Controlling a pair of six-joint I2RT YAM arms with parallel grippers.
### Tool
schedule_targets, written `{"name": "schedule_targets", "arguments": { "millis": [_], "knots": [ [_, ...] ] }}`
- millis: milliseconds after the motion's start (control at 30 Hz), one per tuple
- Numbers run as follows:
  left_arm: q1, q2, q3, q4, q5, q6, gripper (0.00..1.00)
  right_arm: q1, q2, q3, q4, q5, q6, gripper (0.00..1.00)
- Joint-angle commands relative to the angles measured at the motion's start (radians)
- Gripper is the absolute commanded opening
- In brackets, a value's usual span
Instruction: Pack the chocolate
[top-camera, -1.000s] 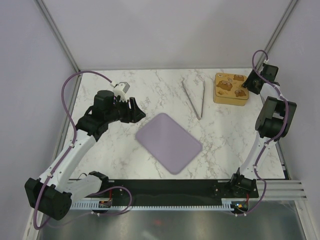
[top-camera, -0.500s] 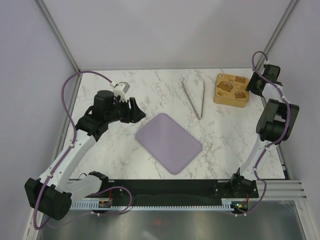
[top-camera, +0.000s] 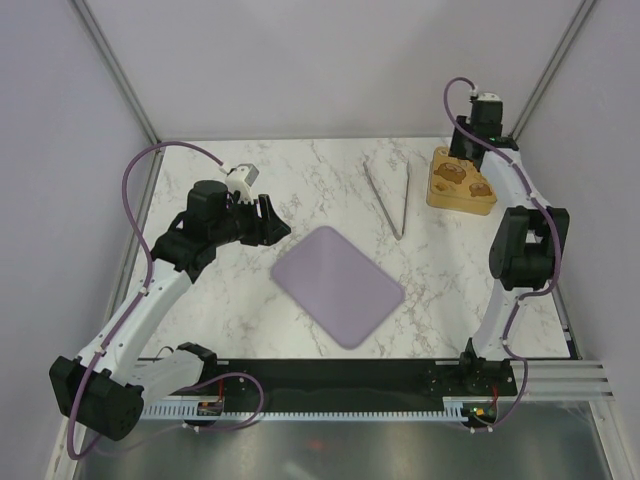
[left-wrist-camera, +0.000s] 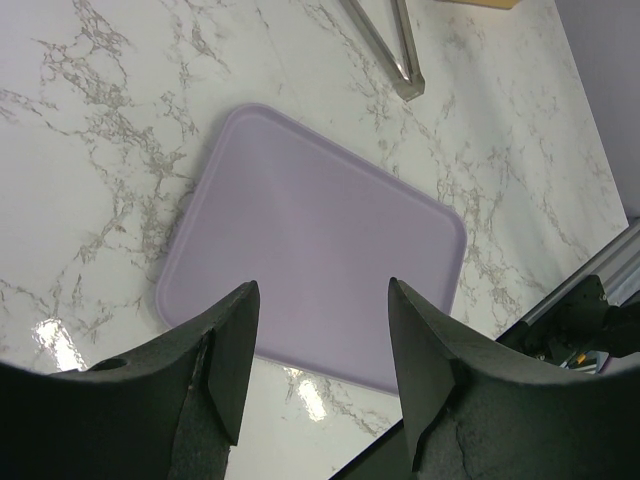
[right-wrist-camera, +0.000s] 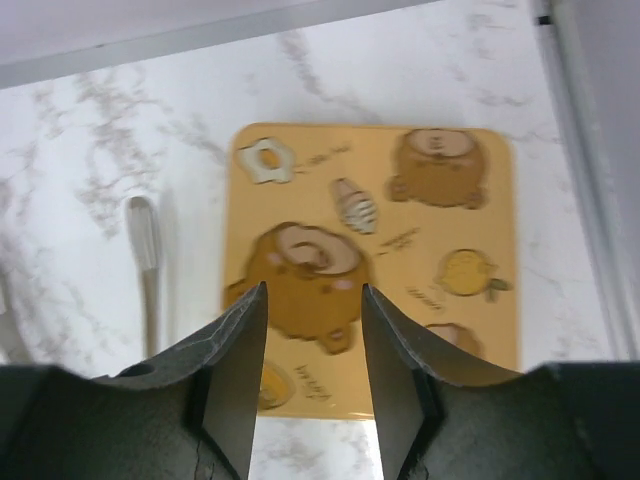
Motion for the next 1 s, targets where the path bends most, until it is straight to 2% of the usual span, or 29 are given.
{"name": "schedule_targets", "arguments": {
  "millis": [0,267,600,700,900,933,967],
  "knots": [
    [0.006,-0.016,0.001,0.035,0.004,0.037,0.62,0.074,-0.003,0.023,0.019,0.093,-0.046,0.49],
    [0.006,-0.016,-0.001,0.035,0.003,0.037,0.62,0.145,0.018,-0.034,0.068,0.100,-0.074,0.61],
    [0.006,-0.019,-0.003,0.035,0.000,0.037,0.62,0.185,0.072,-0.085,0.106,0.144,-0.069,0.67],
    [0.006,-0.022,-0.003,0.035,-0.003,0.037,0.62,0.208,0.083,-0.109,0.100,0.237,-0.086,0.68],
    [0.008,-0.014,0.004,0.035,0.004,0.037,0.62,0.211,0.067,-0.167,0.103,0.269,-0.101,0.62],
    [0.008,-0.014,0.005,0.036,0.004,0.037,0.62,0.209,0.064,-0.183,0.103,0.261,-0.103,0.60],
    [0.008,-0.017,0.004,0.035,0.006,0.037,0.62,0.211,0.058,-0.193,0.103,0.256,-0.101,0.53]
  ]
}}
